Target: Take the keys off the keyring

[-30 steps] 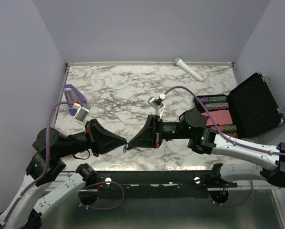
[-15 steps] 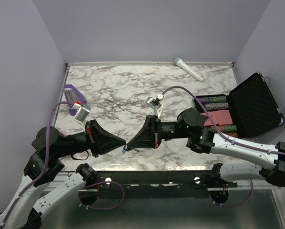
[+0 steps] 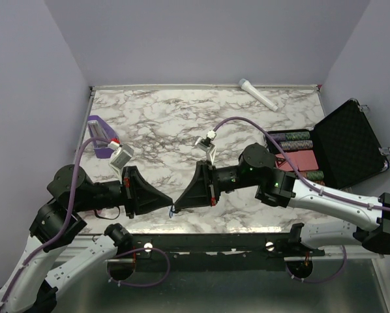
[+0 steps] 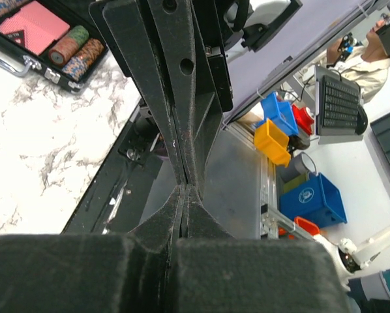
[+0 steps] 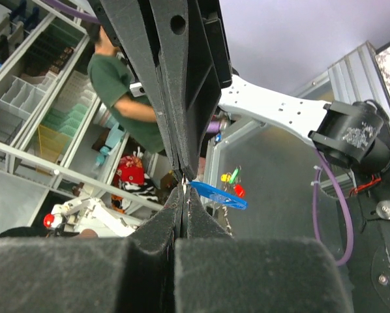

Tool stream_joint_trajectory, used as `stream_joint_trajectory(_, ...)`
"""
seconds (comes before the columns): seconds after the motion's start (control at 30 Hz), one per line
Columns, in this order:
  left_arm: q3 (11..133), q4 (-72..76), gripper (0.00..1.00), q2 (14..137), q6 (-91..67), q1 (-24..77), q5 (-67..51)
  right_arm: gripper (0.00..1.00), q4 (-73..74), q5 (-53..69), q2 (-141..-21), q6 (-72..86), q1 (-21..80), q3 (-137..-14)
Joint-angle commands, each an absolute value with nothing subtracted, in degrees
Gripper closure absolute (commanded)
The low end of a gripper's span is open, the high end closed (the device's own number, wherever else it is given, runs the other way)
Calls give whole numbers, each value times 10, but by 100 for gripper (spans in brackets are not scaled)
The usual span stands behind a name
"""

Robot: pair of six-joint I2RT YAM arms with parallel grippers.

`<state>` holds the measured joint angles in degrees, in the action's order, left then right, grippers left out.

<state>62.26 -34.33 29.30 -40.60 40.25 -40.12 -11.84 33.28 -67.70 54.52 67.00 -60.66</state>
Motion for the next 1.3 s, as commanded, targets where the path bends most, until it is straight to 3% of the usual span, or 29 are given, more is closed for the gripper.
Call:
stream_joint_trajectory(0.0, 628, -388, 100, 311, -373, 403, -453, 99, -108, 354, -686, 534, 669, -638)
stream_joint_trajectory(0.47, 649, -413, 100, 344, -327, 403, -500, 99, -55, 376, -704, 510, 669, -671)
stream_joint_trajectory(0.5, 656, -424, 95, 345, -328, 403, -478, 99, -51, 373, -703, 508, 669, -670)
stream_joint_trajectory(0.63, 702, -460, 47, 352, -349, 404, -385, 99, -48, 364, -700, 507, 669, -664)
stream_joint_trajectory(0.73, 722, -474, 33, 345, -371, 403, -325, 99, -48, 354, -694, 509, 669, -661)
stream_joint_trajectory(0.93, 681, -419, 36, 285, -465, 404, -225, 99, -48, 322, -681, 507, 669, -661)
stream_joint_trajectory(1.27, 552, -271, 47, 188, -567, 403, -185, 99, -92, 276, -674, 532, 670, -655)
